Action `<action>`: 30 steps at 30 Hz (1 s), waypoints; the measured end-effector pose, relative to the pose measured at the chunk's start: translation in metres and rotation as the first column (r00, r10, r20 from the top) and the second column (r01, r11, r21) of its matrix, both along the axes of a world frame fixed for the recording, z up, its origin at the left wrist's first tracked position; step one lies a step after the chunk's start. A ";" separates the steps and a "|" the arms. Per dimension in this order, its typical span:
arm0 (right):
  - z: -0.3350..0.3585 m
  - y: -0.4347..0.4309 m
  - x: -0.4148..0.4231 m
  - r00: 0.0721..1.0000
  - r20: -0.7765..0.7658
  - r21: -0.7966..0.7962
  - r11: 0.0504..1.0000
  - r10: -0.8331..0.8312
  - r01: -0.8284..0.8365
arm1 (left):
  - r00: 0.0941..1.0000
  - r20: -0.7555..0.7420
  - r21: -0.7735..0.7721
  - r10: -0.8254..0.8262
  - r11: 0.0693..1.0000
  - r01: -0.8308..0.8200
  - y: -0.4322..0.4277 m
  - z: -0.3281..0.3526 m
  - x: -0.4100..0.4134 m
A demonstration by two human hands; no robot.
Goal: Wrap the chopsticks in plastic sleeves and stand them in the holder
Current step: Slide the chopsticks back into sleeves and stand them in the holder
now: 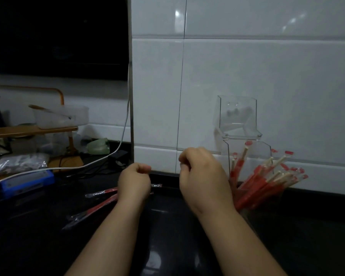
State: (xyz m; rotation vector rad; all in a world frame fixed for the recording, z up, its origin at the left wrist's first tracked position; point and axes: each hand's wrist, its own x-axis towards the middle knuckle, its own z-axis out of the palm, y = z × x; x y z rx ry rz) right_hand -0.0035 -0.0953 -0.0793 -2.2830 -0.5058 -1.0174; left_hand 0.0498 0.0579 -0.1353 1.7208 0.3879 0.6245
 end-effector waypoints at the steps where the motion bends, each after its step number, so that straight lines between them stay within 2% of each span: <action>1: -0.002 -0.001 0.005 0.976 -0.208 -0.070 0.996 -0.067 0.053 | 0.996 -0.083 0.225 0.026 0.974 -0.007 0.001 -0.001 -0.001; 2: -0.003 -0.001 0.009 0.905 -0.400 -0.176 0.981 -0.143 0.077 | 0.982 -0.173 0.457 0.076 0.890 0.012 0.000 -0.003 -0.003; 3: -0.005 -0.002 0.012 0.813 -0.543 -0.287 0.956 -0.210 0.056 | 0.961 -0.239 0.644 0.142 0.764 0.047 -0.001 -0.004 -0.006; 4: -0.008 -0.003 0.013 0.734 -0.624 -0.380 0.925 -0.268 0.015 | 0.938 -0.283 0.760 0.201 0.643 0.091 -0.003 -0.005 -0.007; 5: -0.012 -0.002 0.013 0.693 -0.650 -0.449 0.893 -0.311 -0.020 | 0.914 -0.323 0.819 0.246 0.556 0.139 -0.004 -0.007 -0.007; 6: -0.016 -0.002 0.012 0.689 -0.643 -0.495 0.868 -0.336 -0.038 | 0.892 -0.355 0.843 0.280 0.507 0.177 -0.004 -0.009 -0.008; 8: -0.025 0.000 0.013 0.687 -0.634 -0.522 0.852 -0.356 -0.041 | 0.862 -0.399 0.848 0.312 0.482 0.218 -0.001 -0.011 -0.007; 12: -0.031 0.005 0.015 0.604 -0.681 -0.546 0.837 -0.414 -0.042 | 0.836 -0.443 0.836 0.322 0.484 0.257 -0.002 -0.012 -0.007; 15: -0.034 0.004 0.017 0.607 -0.683 -0.523 0.852 -0.407 -0.016 | 0.844 -0.440 0.826 0.307 0.508 0.246 -0.004 -0.011 -0.008; 18: -0.035 0.001 0.016 0.617 -0.672 -0.514 0.858 -0.410 0.009 | 0.891 -0.378 0.828 0.250 0.522 0.205 -0.007 -0.006 -0.009; 21: -0.038 0.003 0.020 0.596 -0.691 -0.505 0.863 -0.410 0.009 | 0.962 -0.250 0.738 0.107 0.664 0.118 -0.015 0.002 -0.013; 24: -0.039 0.006 0.026 0.540 -0.730 -0.502 0.865 -0.418 -0.011 | 0.991 -0.132 0.605 -0.010 0.791 0.089 -0.019 0.006 -0.016; 30: -0.039 0.002 0.033 0.540 -0.751 -0.450 0.893 -0.381 0.004 | 0.988 0.045 0.378 -0.149 0.918 0.121 -0.023 0.007 -0.015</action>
